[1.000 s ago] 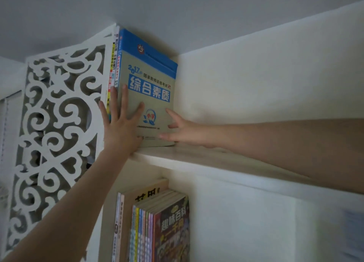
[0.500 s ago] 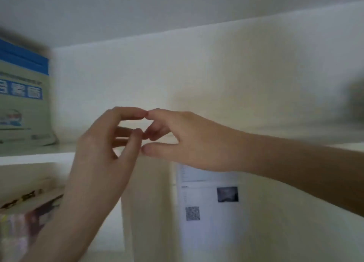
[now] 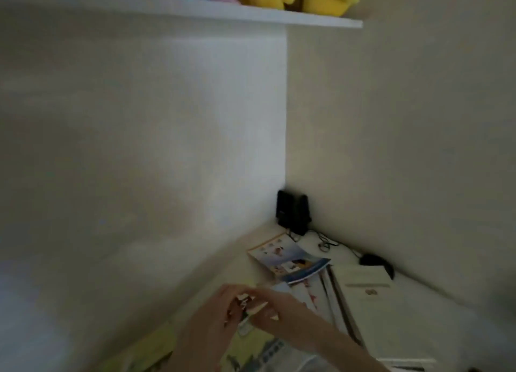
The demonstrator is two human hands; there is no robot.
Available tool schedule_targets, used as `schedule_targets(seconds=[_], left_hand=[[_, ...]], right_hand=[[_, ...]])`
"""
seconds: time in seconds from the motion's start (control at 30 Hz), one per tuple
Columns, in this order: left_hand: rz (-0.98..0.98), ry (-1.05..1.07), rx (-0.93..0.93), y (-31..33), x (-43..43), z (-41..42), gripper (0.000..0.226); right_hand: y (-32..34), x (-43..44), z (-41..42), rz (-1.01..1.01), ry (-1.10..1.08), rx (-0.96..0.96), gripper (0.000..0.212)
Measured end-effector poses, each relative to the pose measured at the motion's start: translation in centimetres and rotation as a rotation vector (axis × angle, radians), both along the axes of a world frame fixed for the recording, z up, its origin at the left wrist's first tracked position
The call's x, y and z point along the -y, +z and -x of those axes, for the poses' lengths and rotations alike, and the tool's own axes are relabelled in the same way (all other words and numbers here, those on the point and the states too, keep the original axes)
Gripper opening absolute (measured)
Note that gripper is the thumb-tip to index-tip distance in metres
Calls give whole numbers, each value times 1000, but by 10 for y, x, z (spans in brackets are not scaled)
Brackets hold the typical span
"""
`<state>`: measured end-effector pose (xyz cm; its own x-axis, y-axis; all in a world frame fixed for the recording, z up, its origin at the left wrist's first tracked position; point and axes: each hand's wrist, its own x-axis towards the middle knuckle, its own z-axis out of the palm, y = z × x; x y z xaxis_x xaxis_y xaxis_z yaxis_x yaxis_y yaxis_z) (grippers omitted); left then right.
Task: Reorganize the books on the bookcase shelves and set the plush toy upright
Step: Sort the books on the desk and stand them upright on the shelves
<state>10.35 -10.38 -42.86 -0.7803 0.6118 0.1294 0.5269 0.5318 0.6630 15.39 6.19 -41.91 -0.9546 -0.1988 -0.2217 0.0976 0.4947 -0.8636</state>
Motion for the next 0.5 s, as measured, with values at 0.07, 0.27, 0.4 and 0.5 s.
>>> schedule_targets(seconds=[0.07,0.27,0.4,0.5], left_hand=[[171,-60,116,-35,-22,4,38],[206,-30,482,-107,-70,27,28],[186,72,483,-142,-85,35,34],[188,139,407,-164,-86,36,30]], right_hand=[[-42,-26,0,20,-61,130,42],[-128,-111,26,189,-563,255,36],[-162,-137,68,486,-789,387,14],[-186,-145,100,651,-852,399,16]])
